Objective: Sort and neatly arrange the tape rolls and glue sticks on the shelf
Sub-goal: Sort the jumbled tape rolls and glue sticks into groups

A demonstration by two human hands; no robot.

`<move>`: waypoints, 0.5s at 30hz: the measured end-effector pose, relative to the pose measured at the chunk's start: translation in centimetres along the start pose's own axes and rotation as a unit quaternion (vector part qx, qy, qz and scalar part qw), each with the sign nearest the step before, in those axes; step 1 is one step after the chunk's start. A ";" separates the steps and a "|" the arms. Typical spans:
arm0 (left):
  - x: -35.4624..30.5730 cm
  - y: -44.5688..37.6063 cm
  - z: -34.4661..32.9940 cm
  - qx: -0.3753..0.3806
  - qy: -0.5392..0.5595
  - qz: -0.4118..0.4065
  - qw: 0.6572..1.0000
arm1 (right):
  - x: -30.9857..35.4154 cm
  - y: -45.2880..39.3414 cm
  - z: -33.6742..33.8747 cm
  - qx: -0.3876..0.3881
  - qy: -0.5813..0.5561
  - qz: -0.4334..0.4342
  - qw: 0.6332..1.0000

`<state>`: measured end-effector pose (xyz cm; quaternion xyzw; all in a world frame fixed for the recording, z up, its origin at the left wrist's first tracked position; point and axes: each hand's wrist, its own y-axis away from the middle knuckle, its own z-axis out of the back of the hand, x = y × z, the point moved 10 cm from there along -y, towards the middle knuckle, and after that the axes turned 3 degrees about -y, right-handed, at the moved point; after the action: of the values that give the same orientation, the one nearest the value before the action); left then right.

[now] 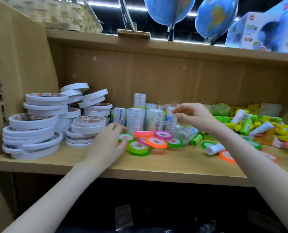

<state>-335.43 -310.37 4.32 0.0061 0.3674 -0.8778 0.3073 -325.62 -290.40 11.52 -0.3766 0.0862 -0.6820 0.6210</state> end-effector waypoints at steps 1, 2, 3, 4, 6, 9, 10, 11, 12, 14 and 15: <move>0.5 0.0 0.3 -0.003 -0.009 -0.001 1.000 | 0.9 -0.9 -0.7 0.012 0.005 0.018 1.000; 1.0 0.0 0.7 -0.010 -0.029 -0.007 1.000 | 2.2 -1.8 -1.6 0.022 0.017 0.042 0.999; 1.6 0.1 1.2 -0.018 -0.056 -0.011 0.998 | 3.7 -2.8 -2.6 0.029 0.029 0.069 0.997; 2.1 0.2 1.9 -0.033 -0.083 -0.013 0.996 | 5.2 -3.7 -3.7 0.034 0.041 0.095 0.994; 3.7 0.2 3.2 -0.059 -0.108 -0.003 0.992 | 7.6 -5.8 -6.6 0.058 0.077 0.134 0.986; 6.0 -0.2 4.2 -0.068 -0.115 0.027 0.991 | 9.2 -8.9 -12.0 0.129 0.160 0.142 0.968; 6.6 -0.3 4.1 -0.066 -0.115 0.032 0.991 | 9.3 -9.7 -13.6 0.150 0.185 0.129 0.963; 7.1 -0.4 4.0 -0.065 -0.117 0.036 0.990 | 9.1 -10.4 -14.8 0.166 0.207 0.114 0.957; 7.4 -0.4 3.8 -0.064 -0.119 0.036 0.990 | 8.9 -10.9 -15.9 0.177 0.229 0.101 0.952; 7.5 -0.6 3.4 -0.073 -0.113 0.026 0.991 | 8.7 -11.5 -17.1 0.181 0.267 0.092 0.942; 7.5 -0.7 3.2 -0.077 -0.114 0.022 0.990 | 8.7 -11.7 -17.1 0.174 0.269 0.093 0.943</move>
<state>-341.20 -316.13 5.35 -0.1100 0.3957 -0.8352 0.3658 -344.94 -301.81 9.87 -0.0555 0.1647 -0.7016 0.6911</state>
